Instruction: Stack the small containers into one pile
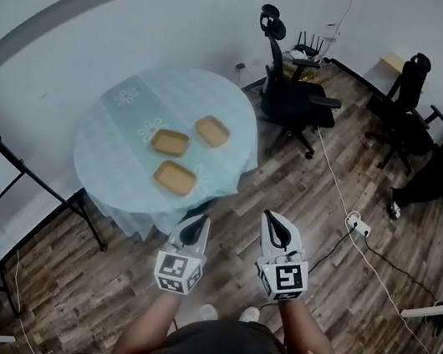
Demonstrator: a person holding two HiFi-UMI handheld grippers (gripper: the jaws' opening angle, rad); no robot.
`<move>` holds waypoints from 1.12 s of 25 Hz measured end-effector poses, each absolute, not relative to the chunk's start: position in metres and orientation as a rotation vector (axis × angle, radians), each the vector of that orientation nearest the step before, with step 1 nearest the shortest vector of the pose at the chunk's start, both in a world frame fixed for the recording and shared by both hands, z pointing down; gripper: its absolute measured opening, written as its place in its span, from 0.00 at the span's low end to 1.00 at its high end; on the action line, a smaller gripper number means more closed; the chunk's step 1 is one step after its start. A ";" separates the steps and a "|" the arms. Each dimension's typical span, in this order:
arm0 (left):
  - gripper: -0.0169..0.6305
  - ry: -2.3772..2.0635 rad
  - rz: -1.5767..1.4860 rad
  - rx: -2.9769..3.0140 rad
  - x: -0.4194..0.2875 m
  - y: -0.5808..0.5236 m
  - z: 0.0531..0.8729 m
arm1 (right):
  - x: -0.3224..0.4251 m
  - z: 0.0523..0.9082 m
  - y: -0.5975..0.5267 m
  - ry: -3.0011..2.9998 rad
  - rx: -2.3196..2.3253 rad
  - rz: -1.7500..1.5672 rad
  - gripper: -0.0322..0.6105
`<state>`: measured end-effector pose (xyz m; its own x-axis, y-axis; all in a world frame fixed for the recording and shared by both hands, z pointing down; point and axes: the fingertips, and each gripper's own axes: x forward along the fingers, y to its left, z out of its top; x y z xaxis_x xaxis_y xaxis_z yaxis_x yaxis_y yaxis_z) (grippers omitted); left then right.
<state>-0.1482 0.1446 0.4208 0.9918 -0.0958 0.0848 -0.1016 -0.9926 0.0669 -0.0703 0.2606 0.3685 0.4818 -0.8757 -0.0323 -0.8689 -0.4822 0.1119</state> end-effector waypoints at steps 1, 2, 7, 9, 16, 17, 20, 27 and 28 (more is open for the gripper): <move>0.03 -0.147 0.127 3.069 -0.152 0.140 0.423 | -0.075 0.369 0.256 -1.553 2.639 -0.132 0.05; 0.03 -0.143 0.130 3.070 -0.155 0.136 0.426 | -0.078 0.371 0.252 -1.550 2.643 -0.128 0.05; 0.03 -0.119 0.141 3.082 -0.169 0.129 0.431 | -0.097 0.389 0.244 -1.542 2.638 -0.058 0.05; 0.03 -0.104 0.128 3.097 -0.170 0.130 0.427 | -0.100 0.393 0.242 -1.539 2.637 -0.044 0.05; 0.03 -0.076 0.116 3.115 -0.157 0.133 0.424 | -0.084 0.399 0.238 -1.536 2.641 -0.025 0.05; 0.03 -0.081 0.119 3.114 -0.154 0.131 0.424 | -0.080 0.399 0.237 -1.535 2.643 -0.020 0.05; 0.03 -0.094 0.120 3.113 -0.142 0.127 0.422 | -0.065 0.397 0.232 -1.547 2.646 -0.021 0.05; 0.03 -0.143 0.109 3.108 -0.101 0.118 0.417 | -0.021 0.397 0.222 -1.600 2.620 -0.013 0.05; 0.03 -0.151 0.105 3.104 -0.094 0.117 0.416 | -0.014 0.398 0.220 -1.608 2.613 -0.007 0.05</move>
<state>-0.0945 0.1165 0.4163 0.9930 -0.0958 0.0690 -0.0980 -0.9948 0.0286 -0.0140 0.2202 0.3977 0.4514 -0.8917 0.0344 -0.8913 -0.4487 0.0644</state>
